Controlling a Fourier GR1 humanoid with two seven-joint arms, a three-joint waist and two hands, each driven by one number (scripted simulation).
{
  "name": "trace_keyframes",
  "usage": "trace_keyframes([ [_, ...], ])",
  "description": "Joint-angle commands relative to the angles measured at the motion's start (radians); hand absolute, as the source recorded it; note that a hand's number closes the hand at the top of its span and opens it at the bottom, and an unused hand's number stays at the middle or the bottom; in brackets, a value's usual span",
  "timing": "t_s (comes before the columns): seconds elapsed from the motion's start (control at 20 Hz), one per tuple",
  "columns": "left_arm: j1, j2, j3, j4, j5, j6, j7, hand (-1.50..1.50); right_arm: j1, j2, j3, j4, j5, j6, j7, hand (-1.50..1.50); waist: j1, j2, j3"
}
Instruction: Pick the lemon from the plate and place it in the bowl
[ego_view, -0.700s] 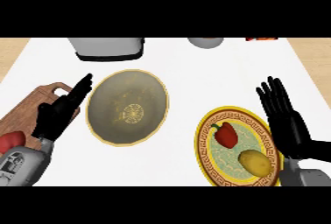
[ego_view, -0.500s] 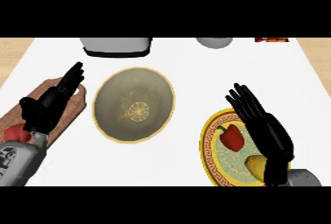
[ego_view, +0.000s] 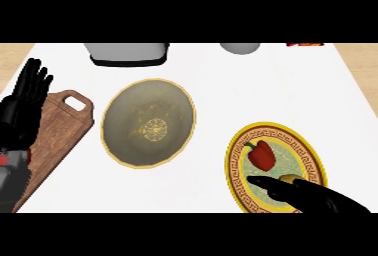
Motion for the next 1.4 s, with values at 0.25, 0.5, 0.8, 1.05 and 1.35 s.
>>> trace_keyframes([
  [0.25,0.049,-0.030,0.036,-0.039,0.008,0.012,-0.037,0.00,0.076,-0.315,-0.304,-0.179,0.117,0.104,-0.253,-1.50,-0.012,0.014,0.002],
  [0.5,0.081,-0.060,0.038,-0.022,-0.012,0.008,-0.094,0.00,0.025,-0.498,-0.498,-0.165,0.012,0.140,-0.161,-1.50,-0.003,0.018,-0.001],
  [0.8,0.012,-0.025,0.059,-0.015,-0.001,-0.008,-0.040,0.00,-0.040,-0.702,-0.481,-0.177,0.205,0.206,-0.182,-1.50,0.006,0.020,0.001],
  [1.05,0.015,-0.039,0.045,-0.029,0.001,-0.026,-0.031,0.00,-0.047,-0.791,-0.402,-0.235,0.345,0.183,-0.225,-1.50,0.020,0.024,0.003],
  [1.35,-0.027,-0.050,0.059,0.026,-0.015,-0.029,-0.026,0.00,-0.040,-0.799,-0.278,-0.127,0.517,0.053,-0.326,-1.50,0.018,0.026,0.002],
])
